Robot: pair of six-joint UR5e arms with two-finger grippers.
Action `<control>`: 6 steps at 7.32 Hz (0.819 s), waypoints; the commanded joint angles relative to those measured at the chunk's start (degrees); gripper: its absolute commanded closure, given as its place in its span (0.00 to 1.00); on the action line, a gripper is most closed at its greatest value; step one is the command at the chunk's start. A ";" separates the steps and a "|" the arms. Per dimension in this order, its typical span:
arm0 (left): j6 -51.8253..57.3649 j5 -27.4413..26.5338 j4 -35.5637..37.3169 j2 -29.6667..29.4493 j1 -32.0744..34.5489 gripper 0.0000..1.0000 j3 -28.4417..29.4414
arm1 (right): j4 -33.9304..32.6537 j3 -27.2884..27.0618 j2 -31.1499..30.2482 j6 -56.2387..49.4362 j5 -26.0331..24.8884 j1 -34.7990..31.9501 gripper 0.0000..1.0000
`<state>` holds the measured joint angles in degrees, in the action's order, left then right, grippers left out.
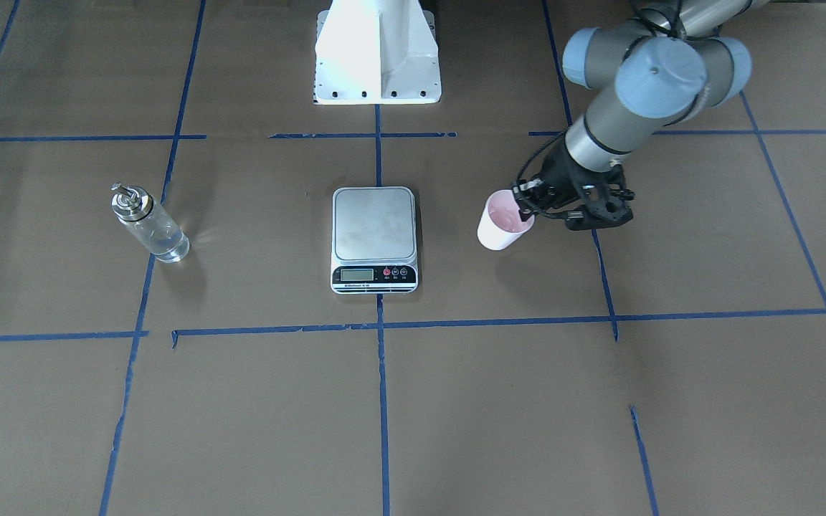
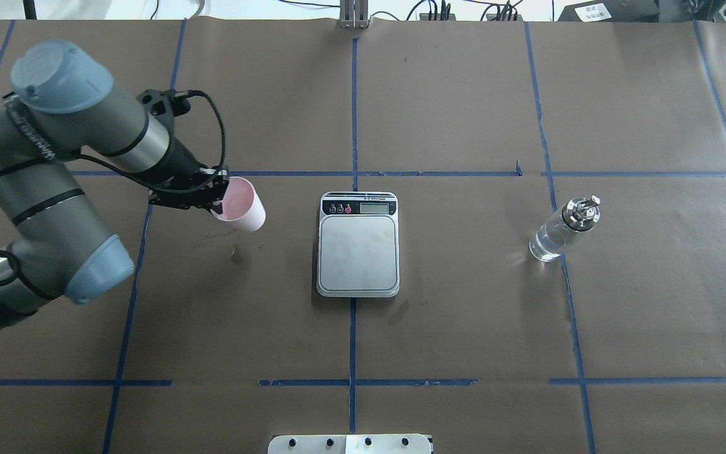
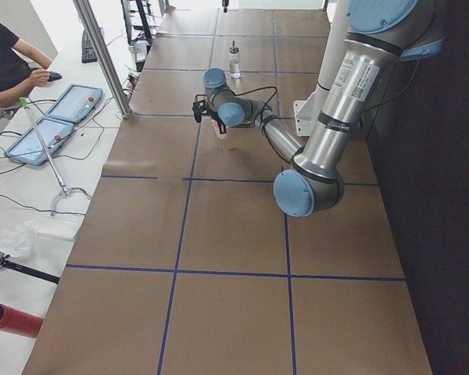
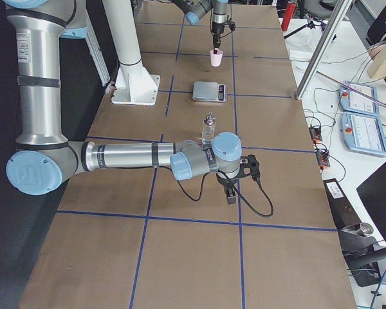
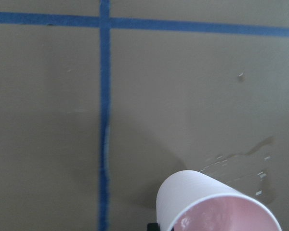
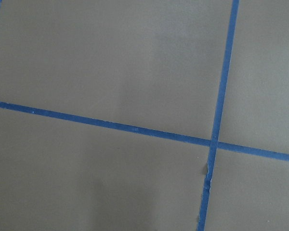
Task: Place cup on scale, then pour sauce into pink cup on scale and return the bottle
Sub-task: 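Lift the pink cup with the left gripper and carry it over the scale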
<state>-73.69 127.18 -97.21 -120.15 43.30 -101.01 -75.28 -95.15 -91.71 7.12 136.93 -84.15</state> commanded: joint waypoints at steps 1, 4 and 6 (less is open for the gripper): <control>-5.03 -1.40 7.11 -15.48 -3.82 1.00 7.19 | 0.13 -0.39 0.04 0.09 1.50 0.04 0.00; -8.40 -6.85 6.77 -18.63 -10.33 1.00 9.95 | 0.05 -0.65 0.04 0.09 2.98 0.48 0.00; -8.49 -9.40 6.86 -18.54 -12.44 1.00 10.04 | 0.05 -0.65 0.04 0.00 3.43 0.74 0.00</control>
<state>-82.04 119.07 -90.41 -138.70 32.07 -91.08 -75.23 -95.79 -91.67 7.15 140.05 -83.56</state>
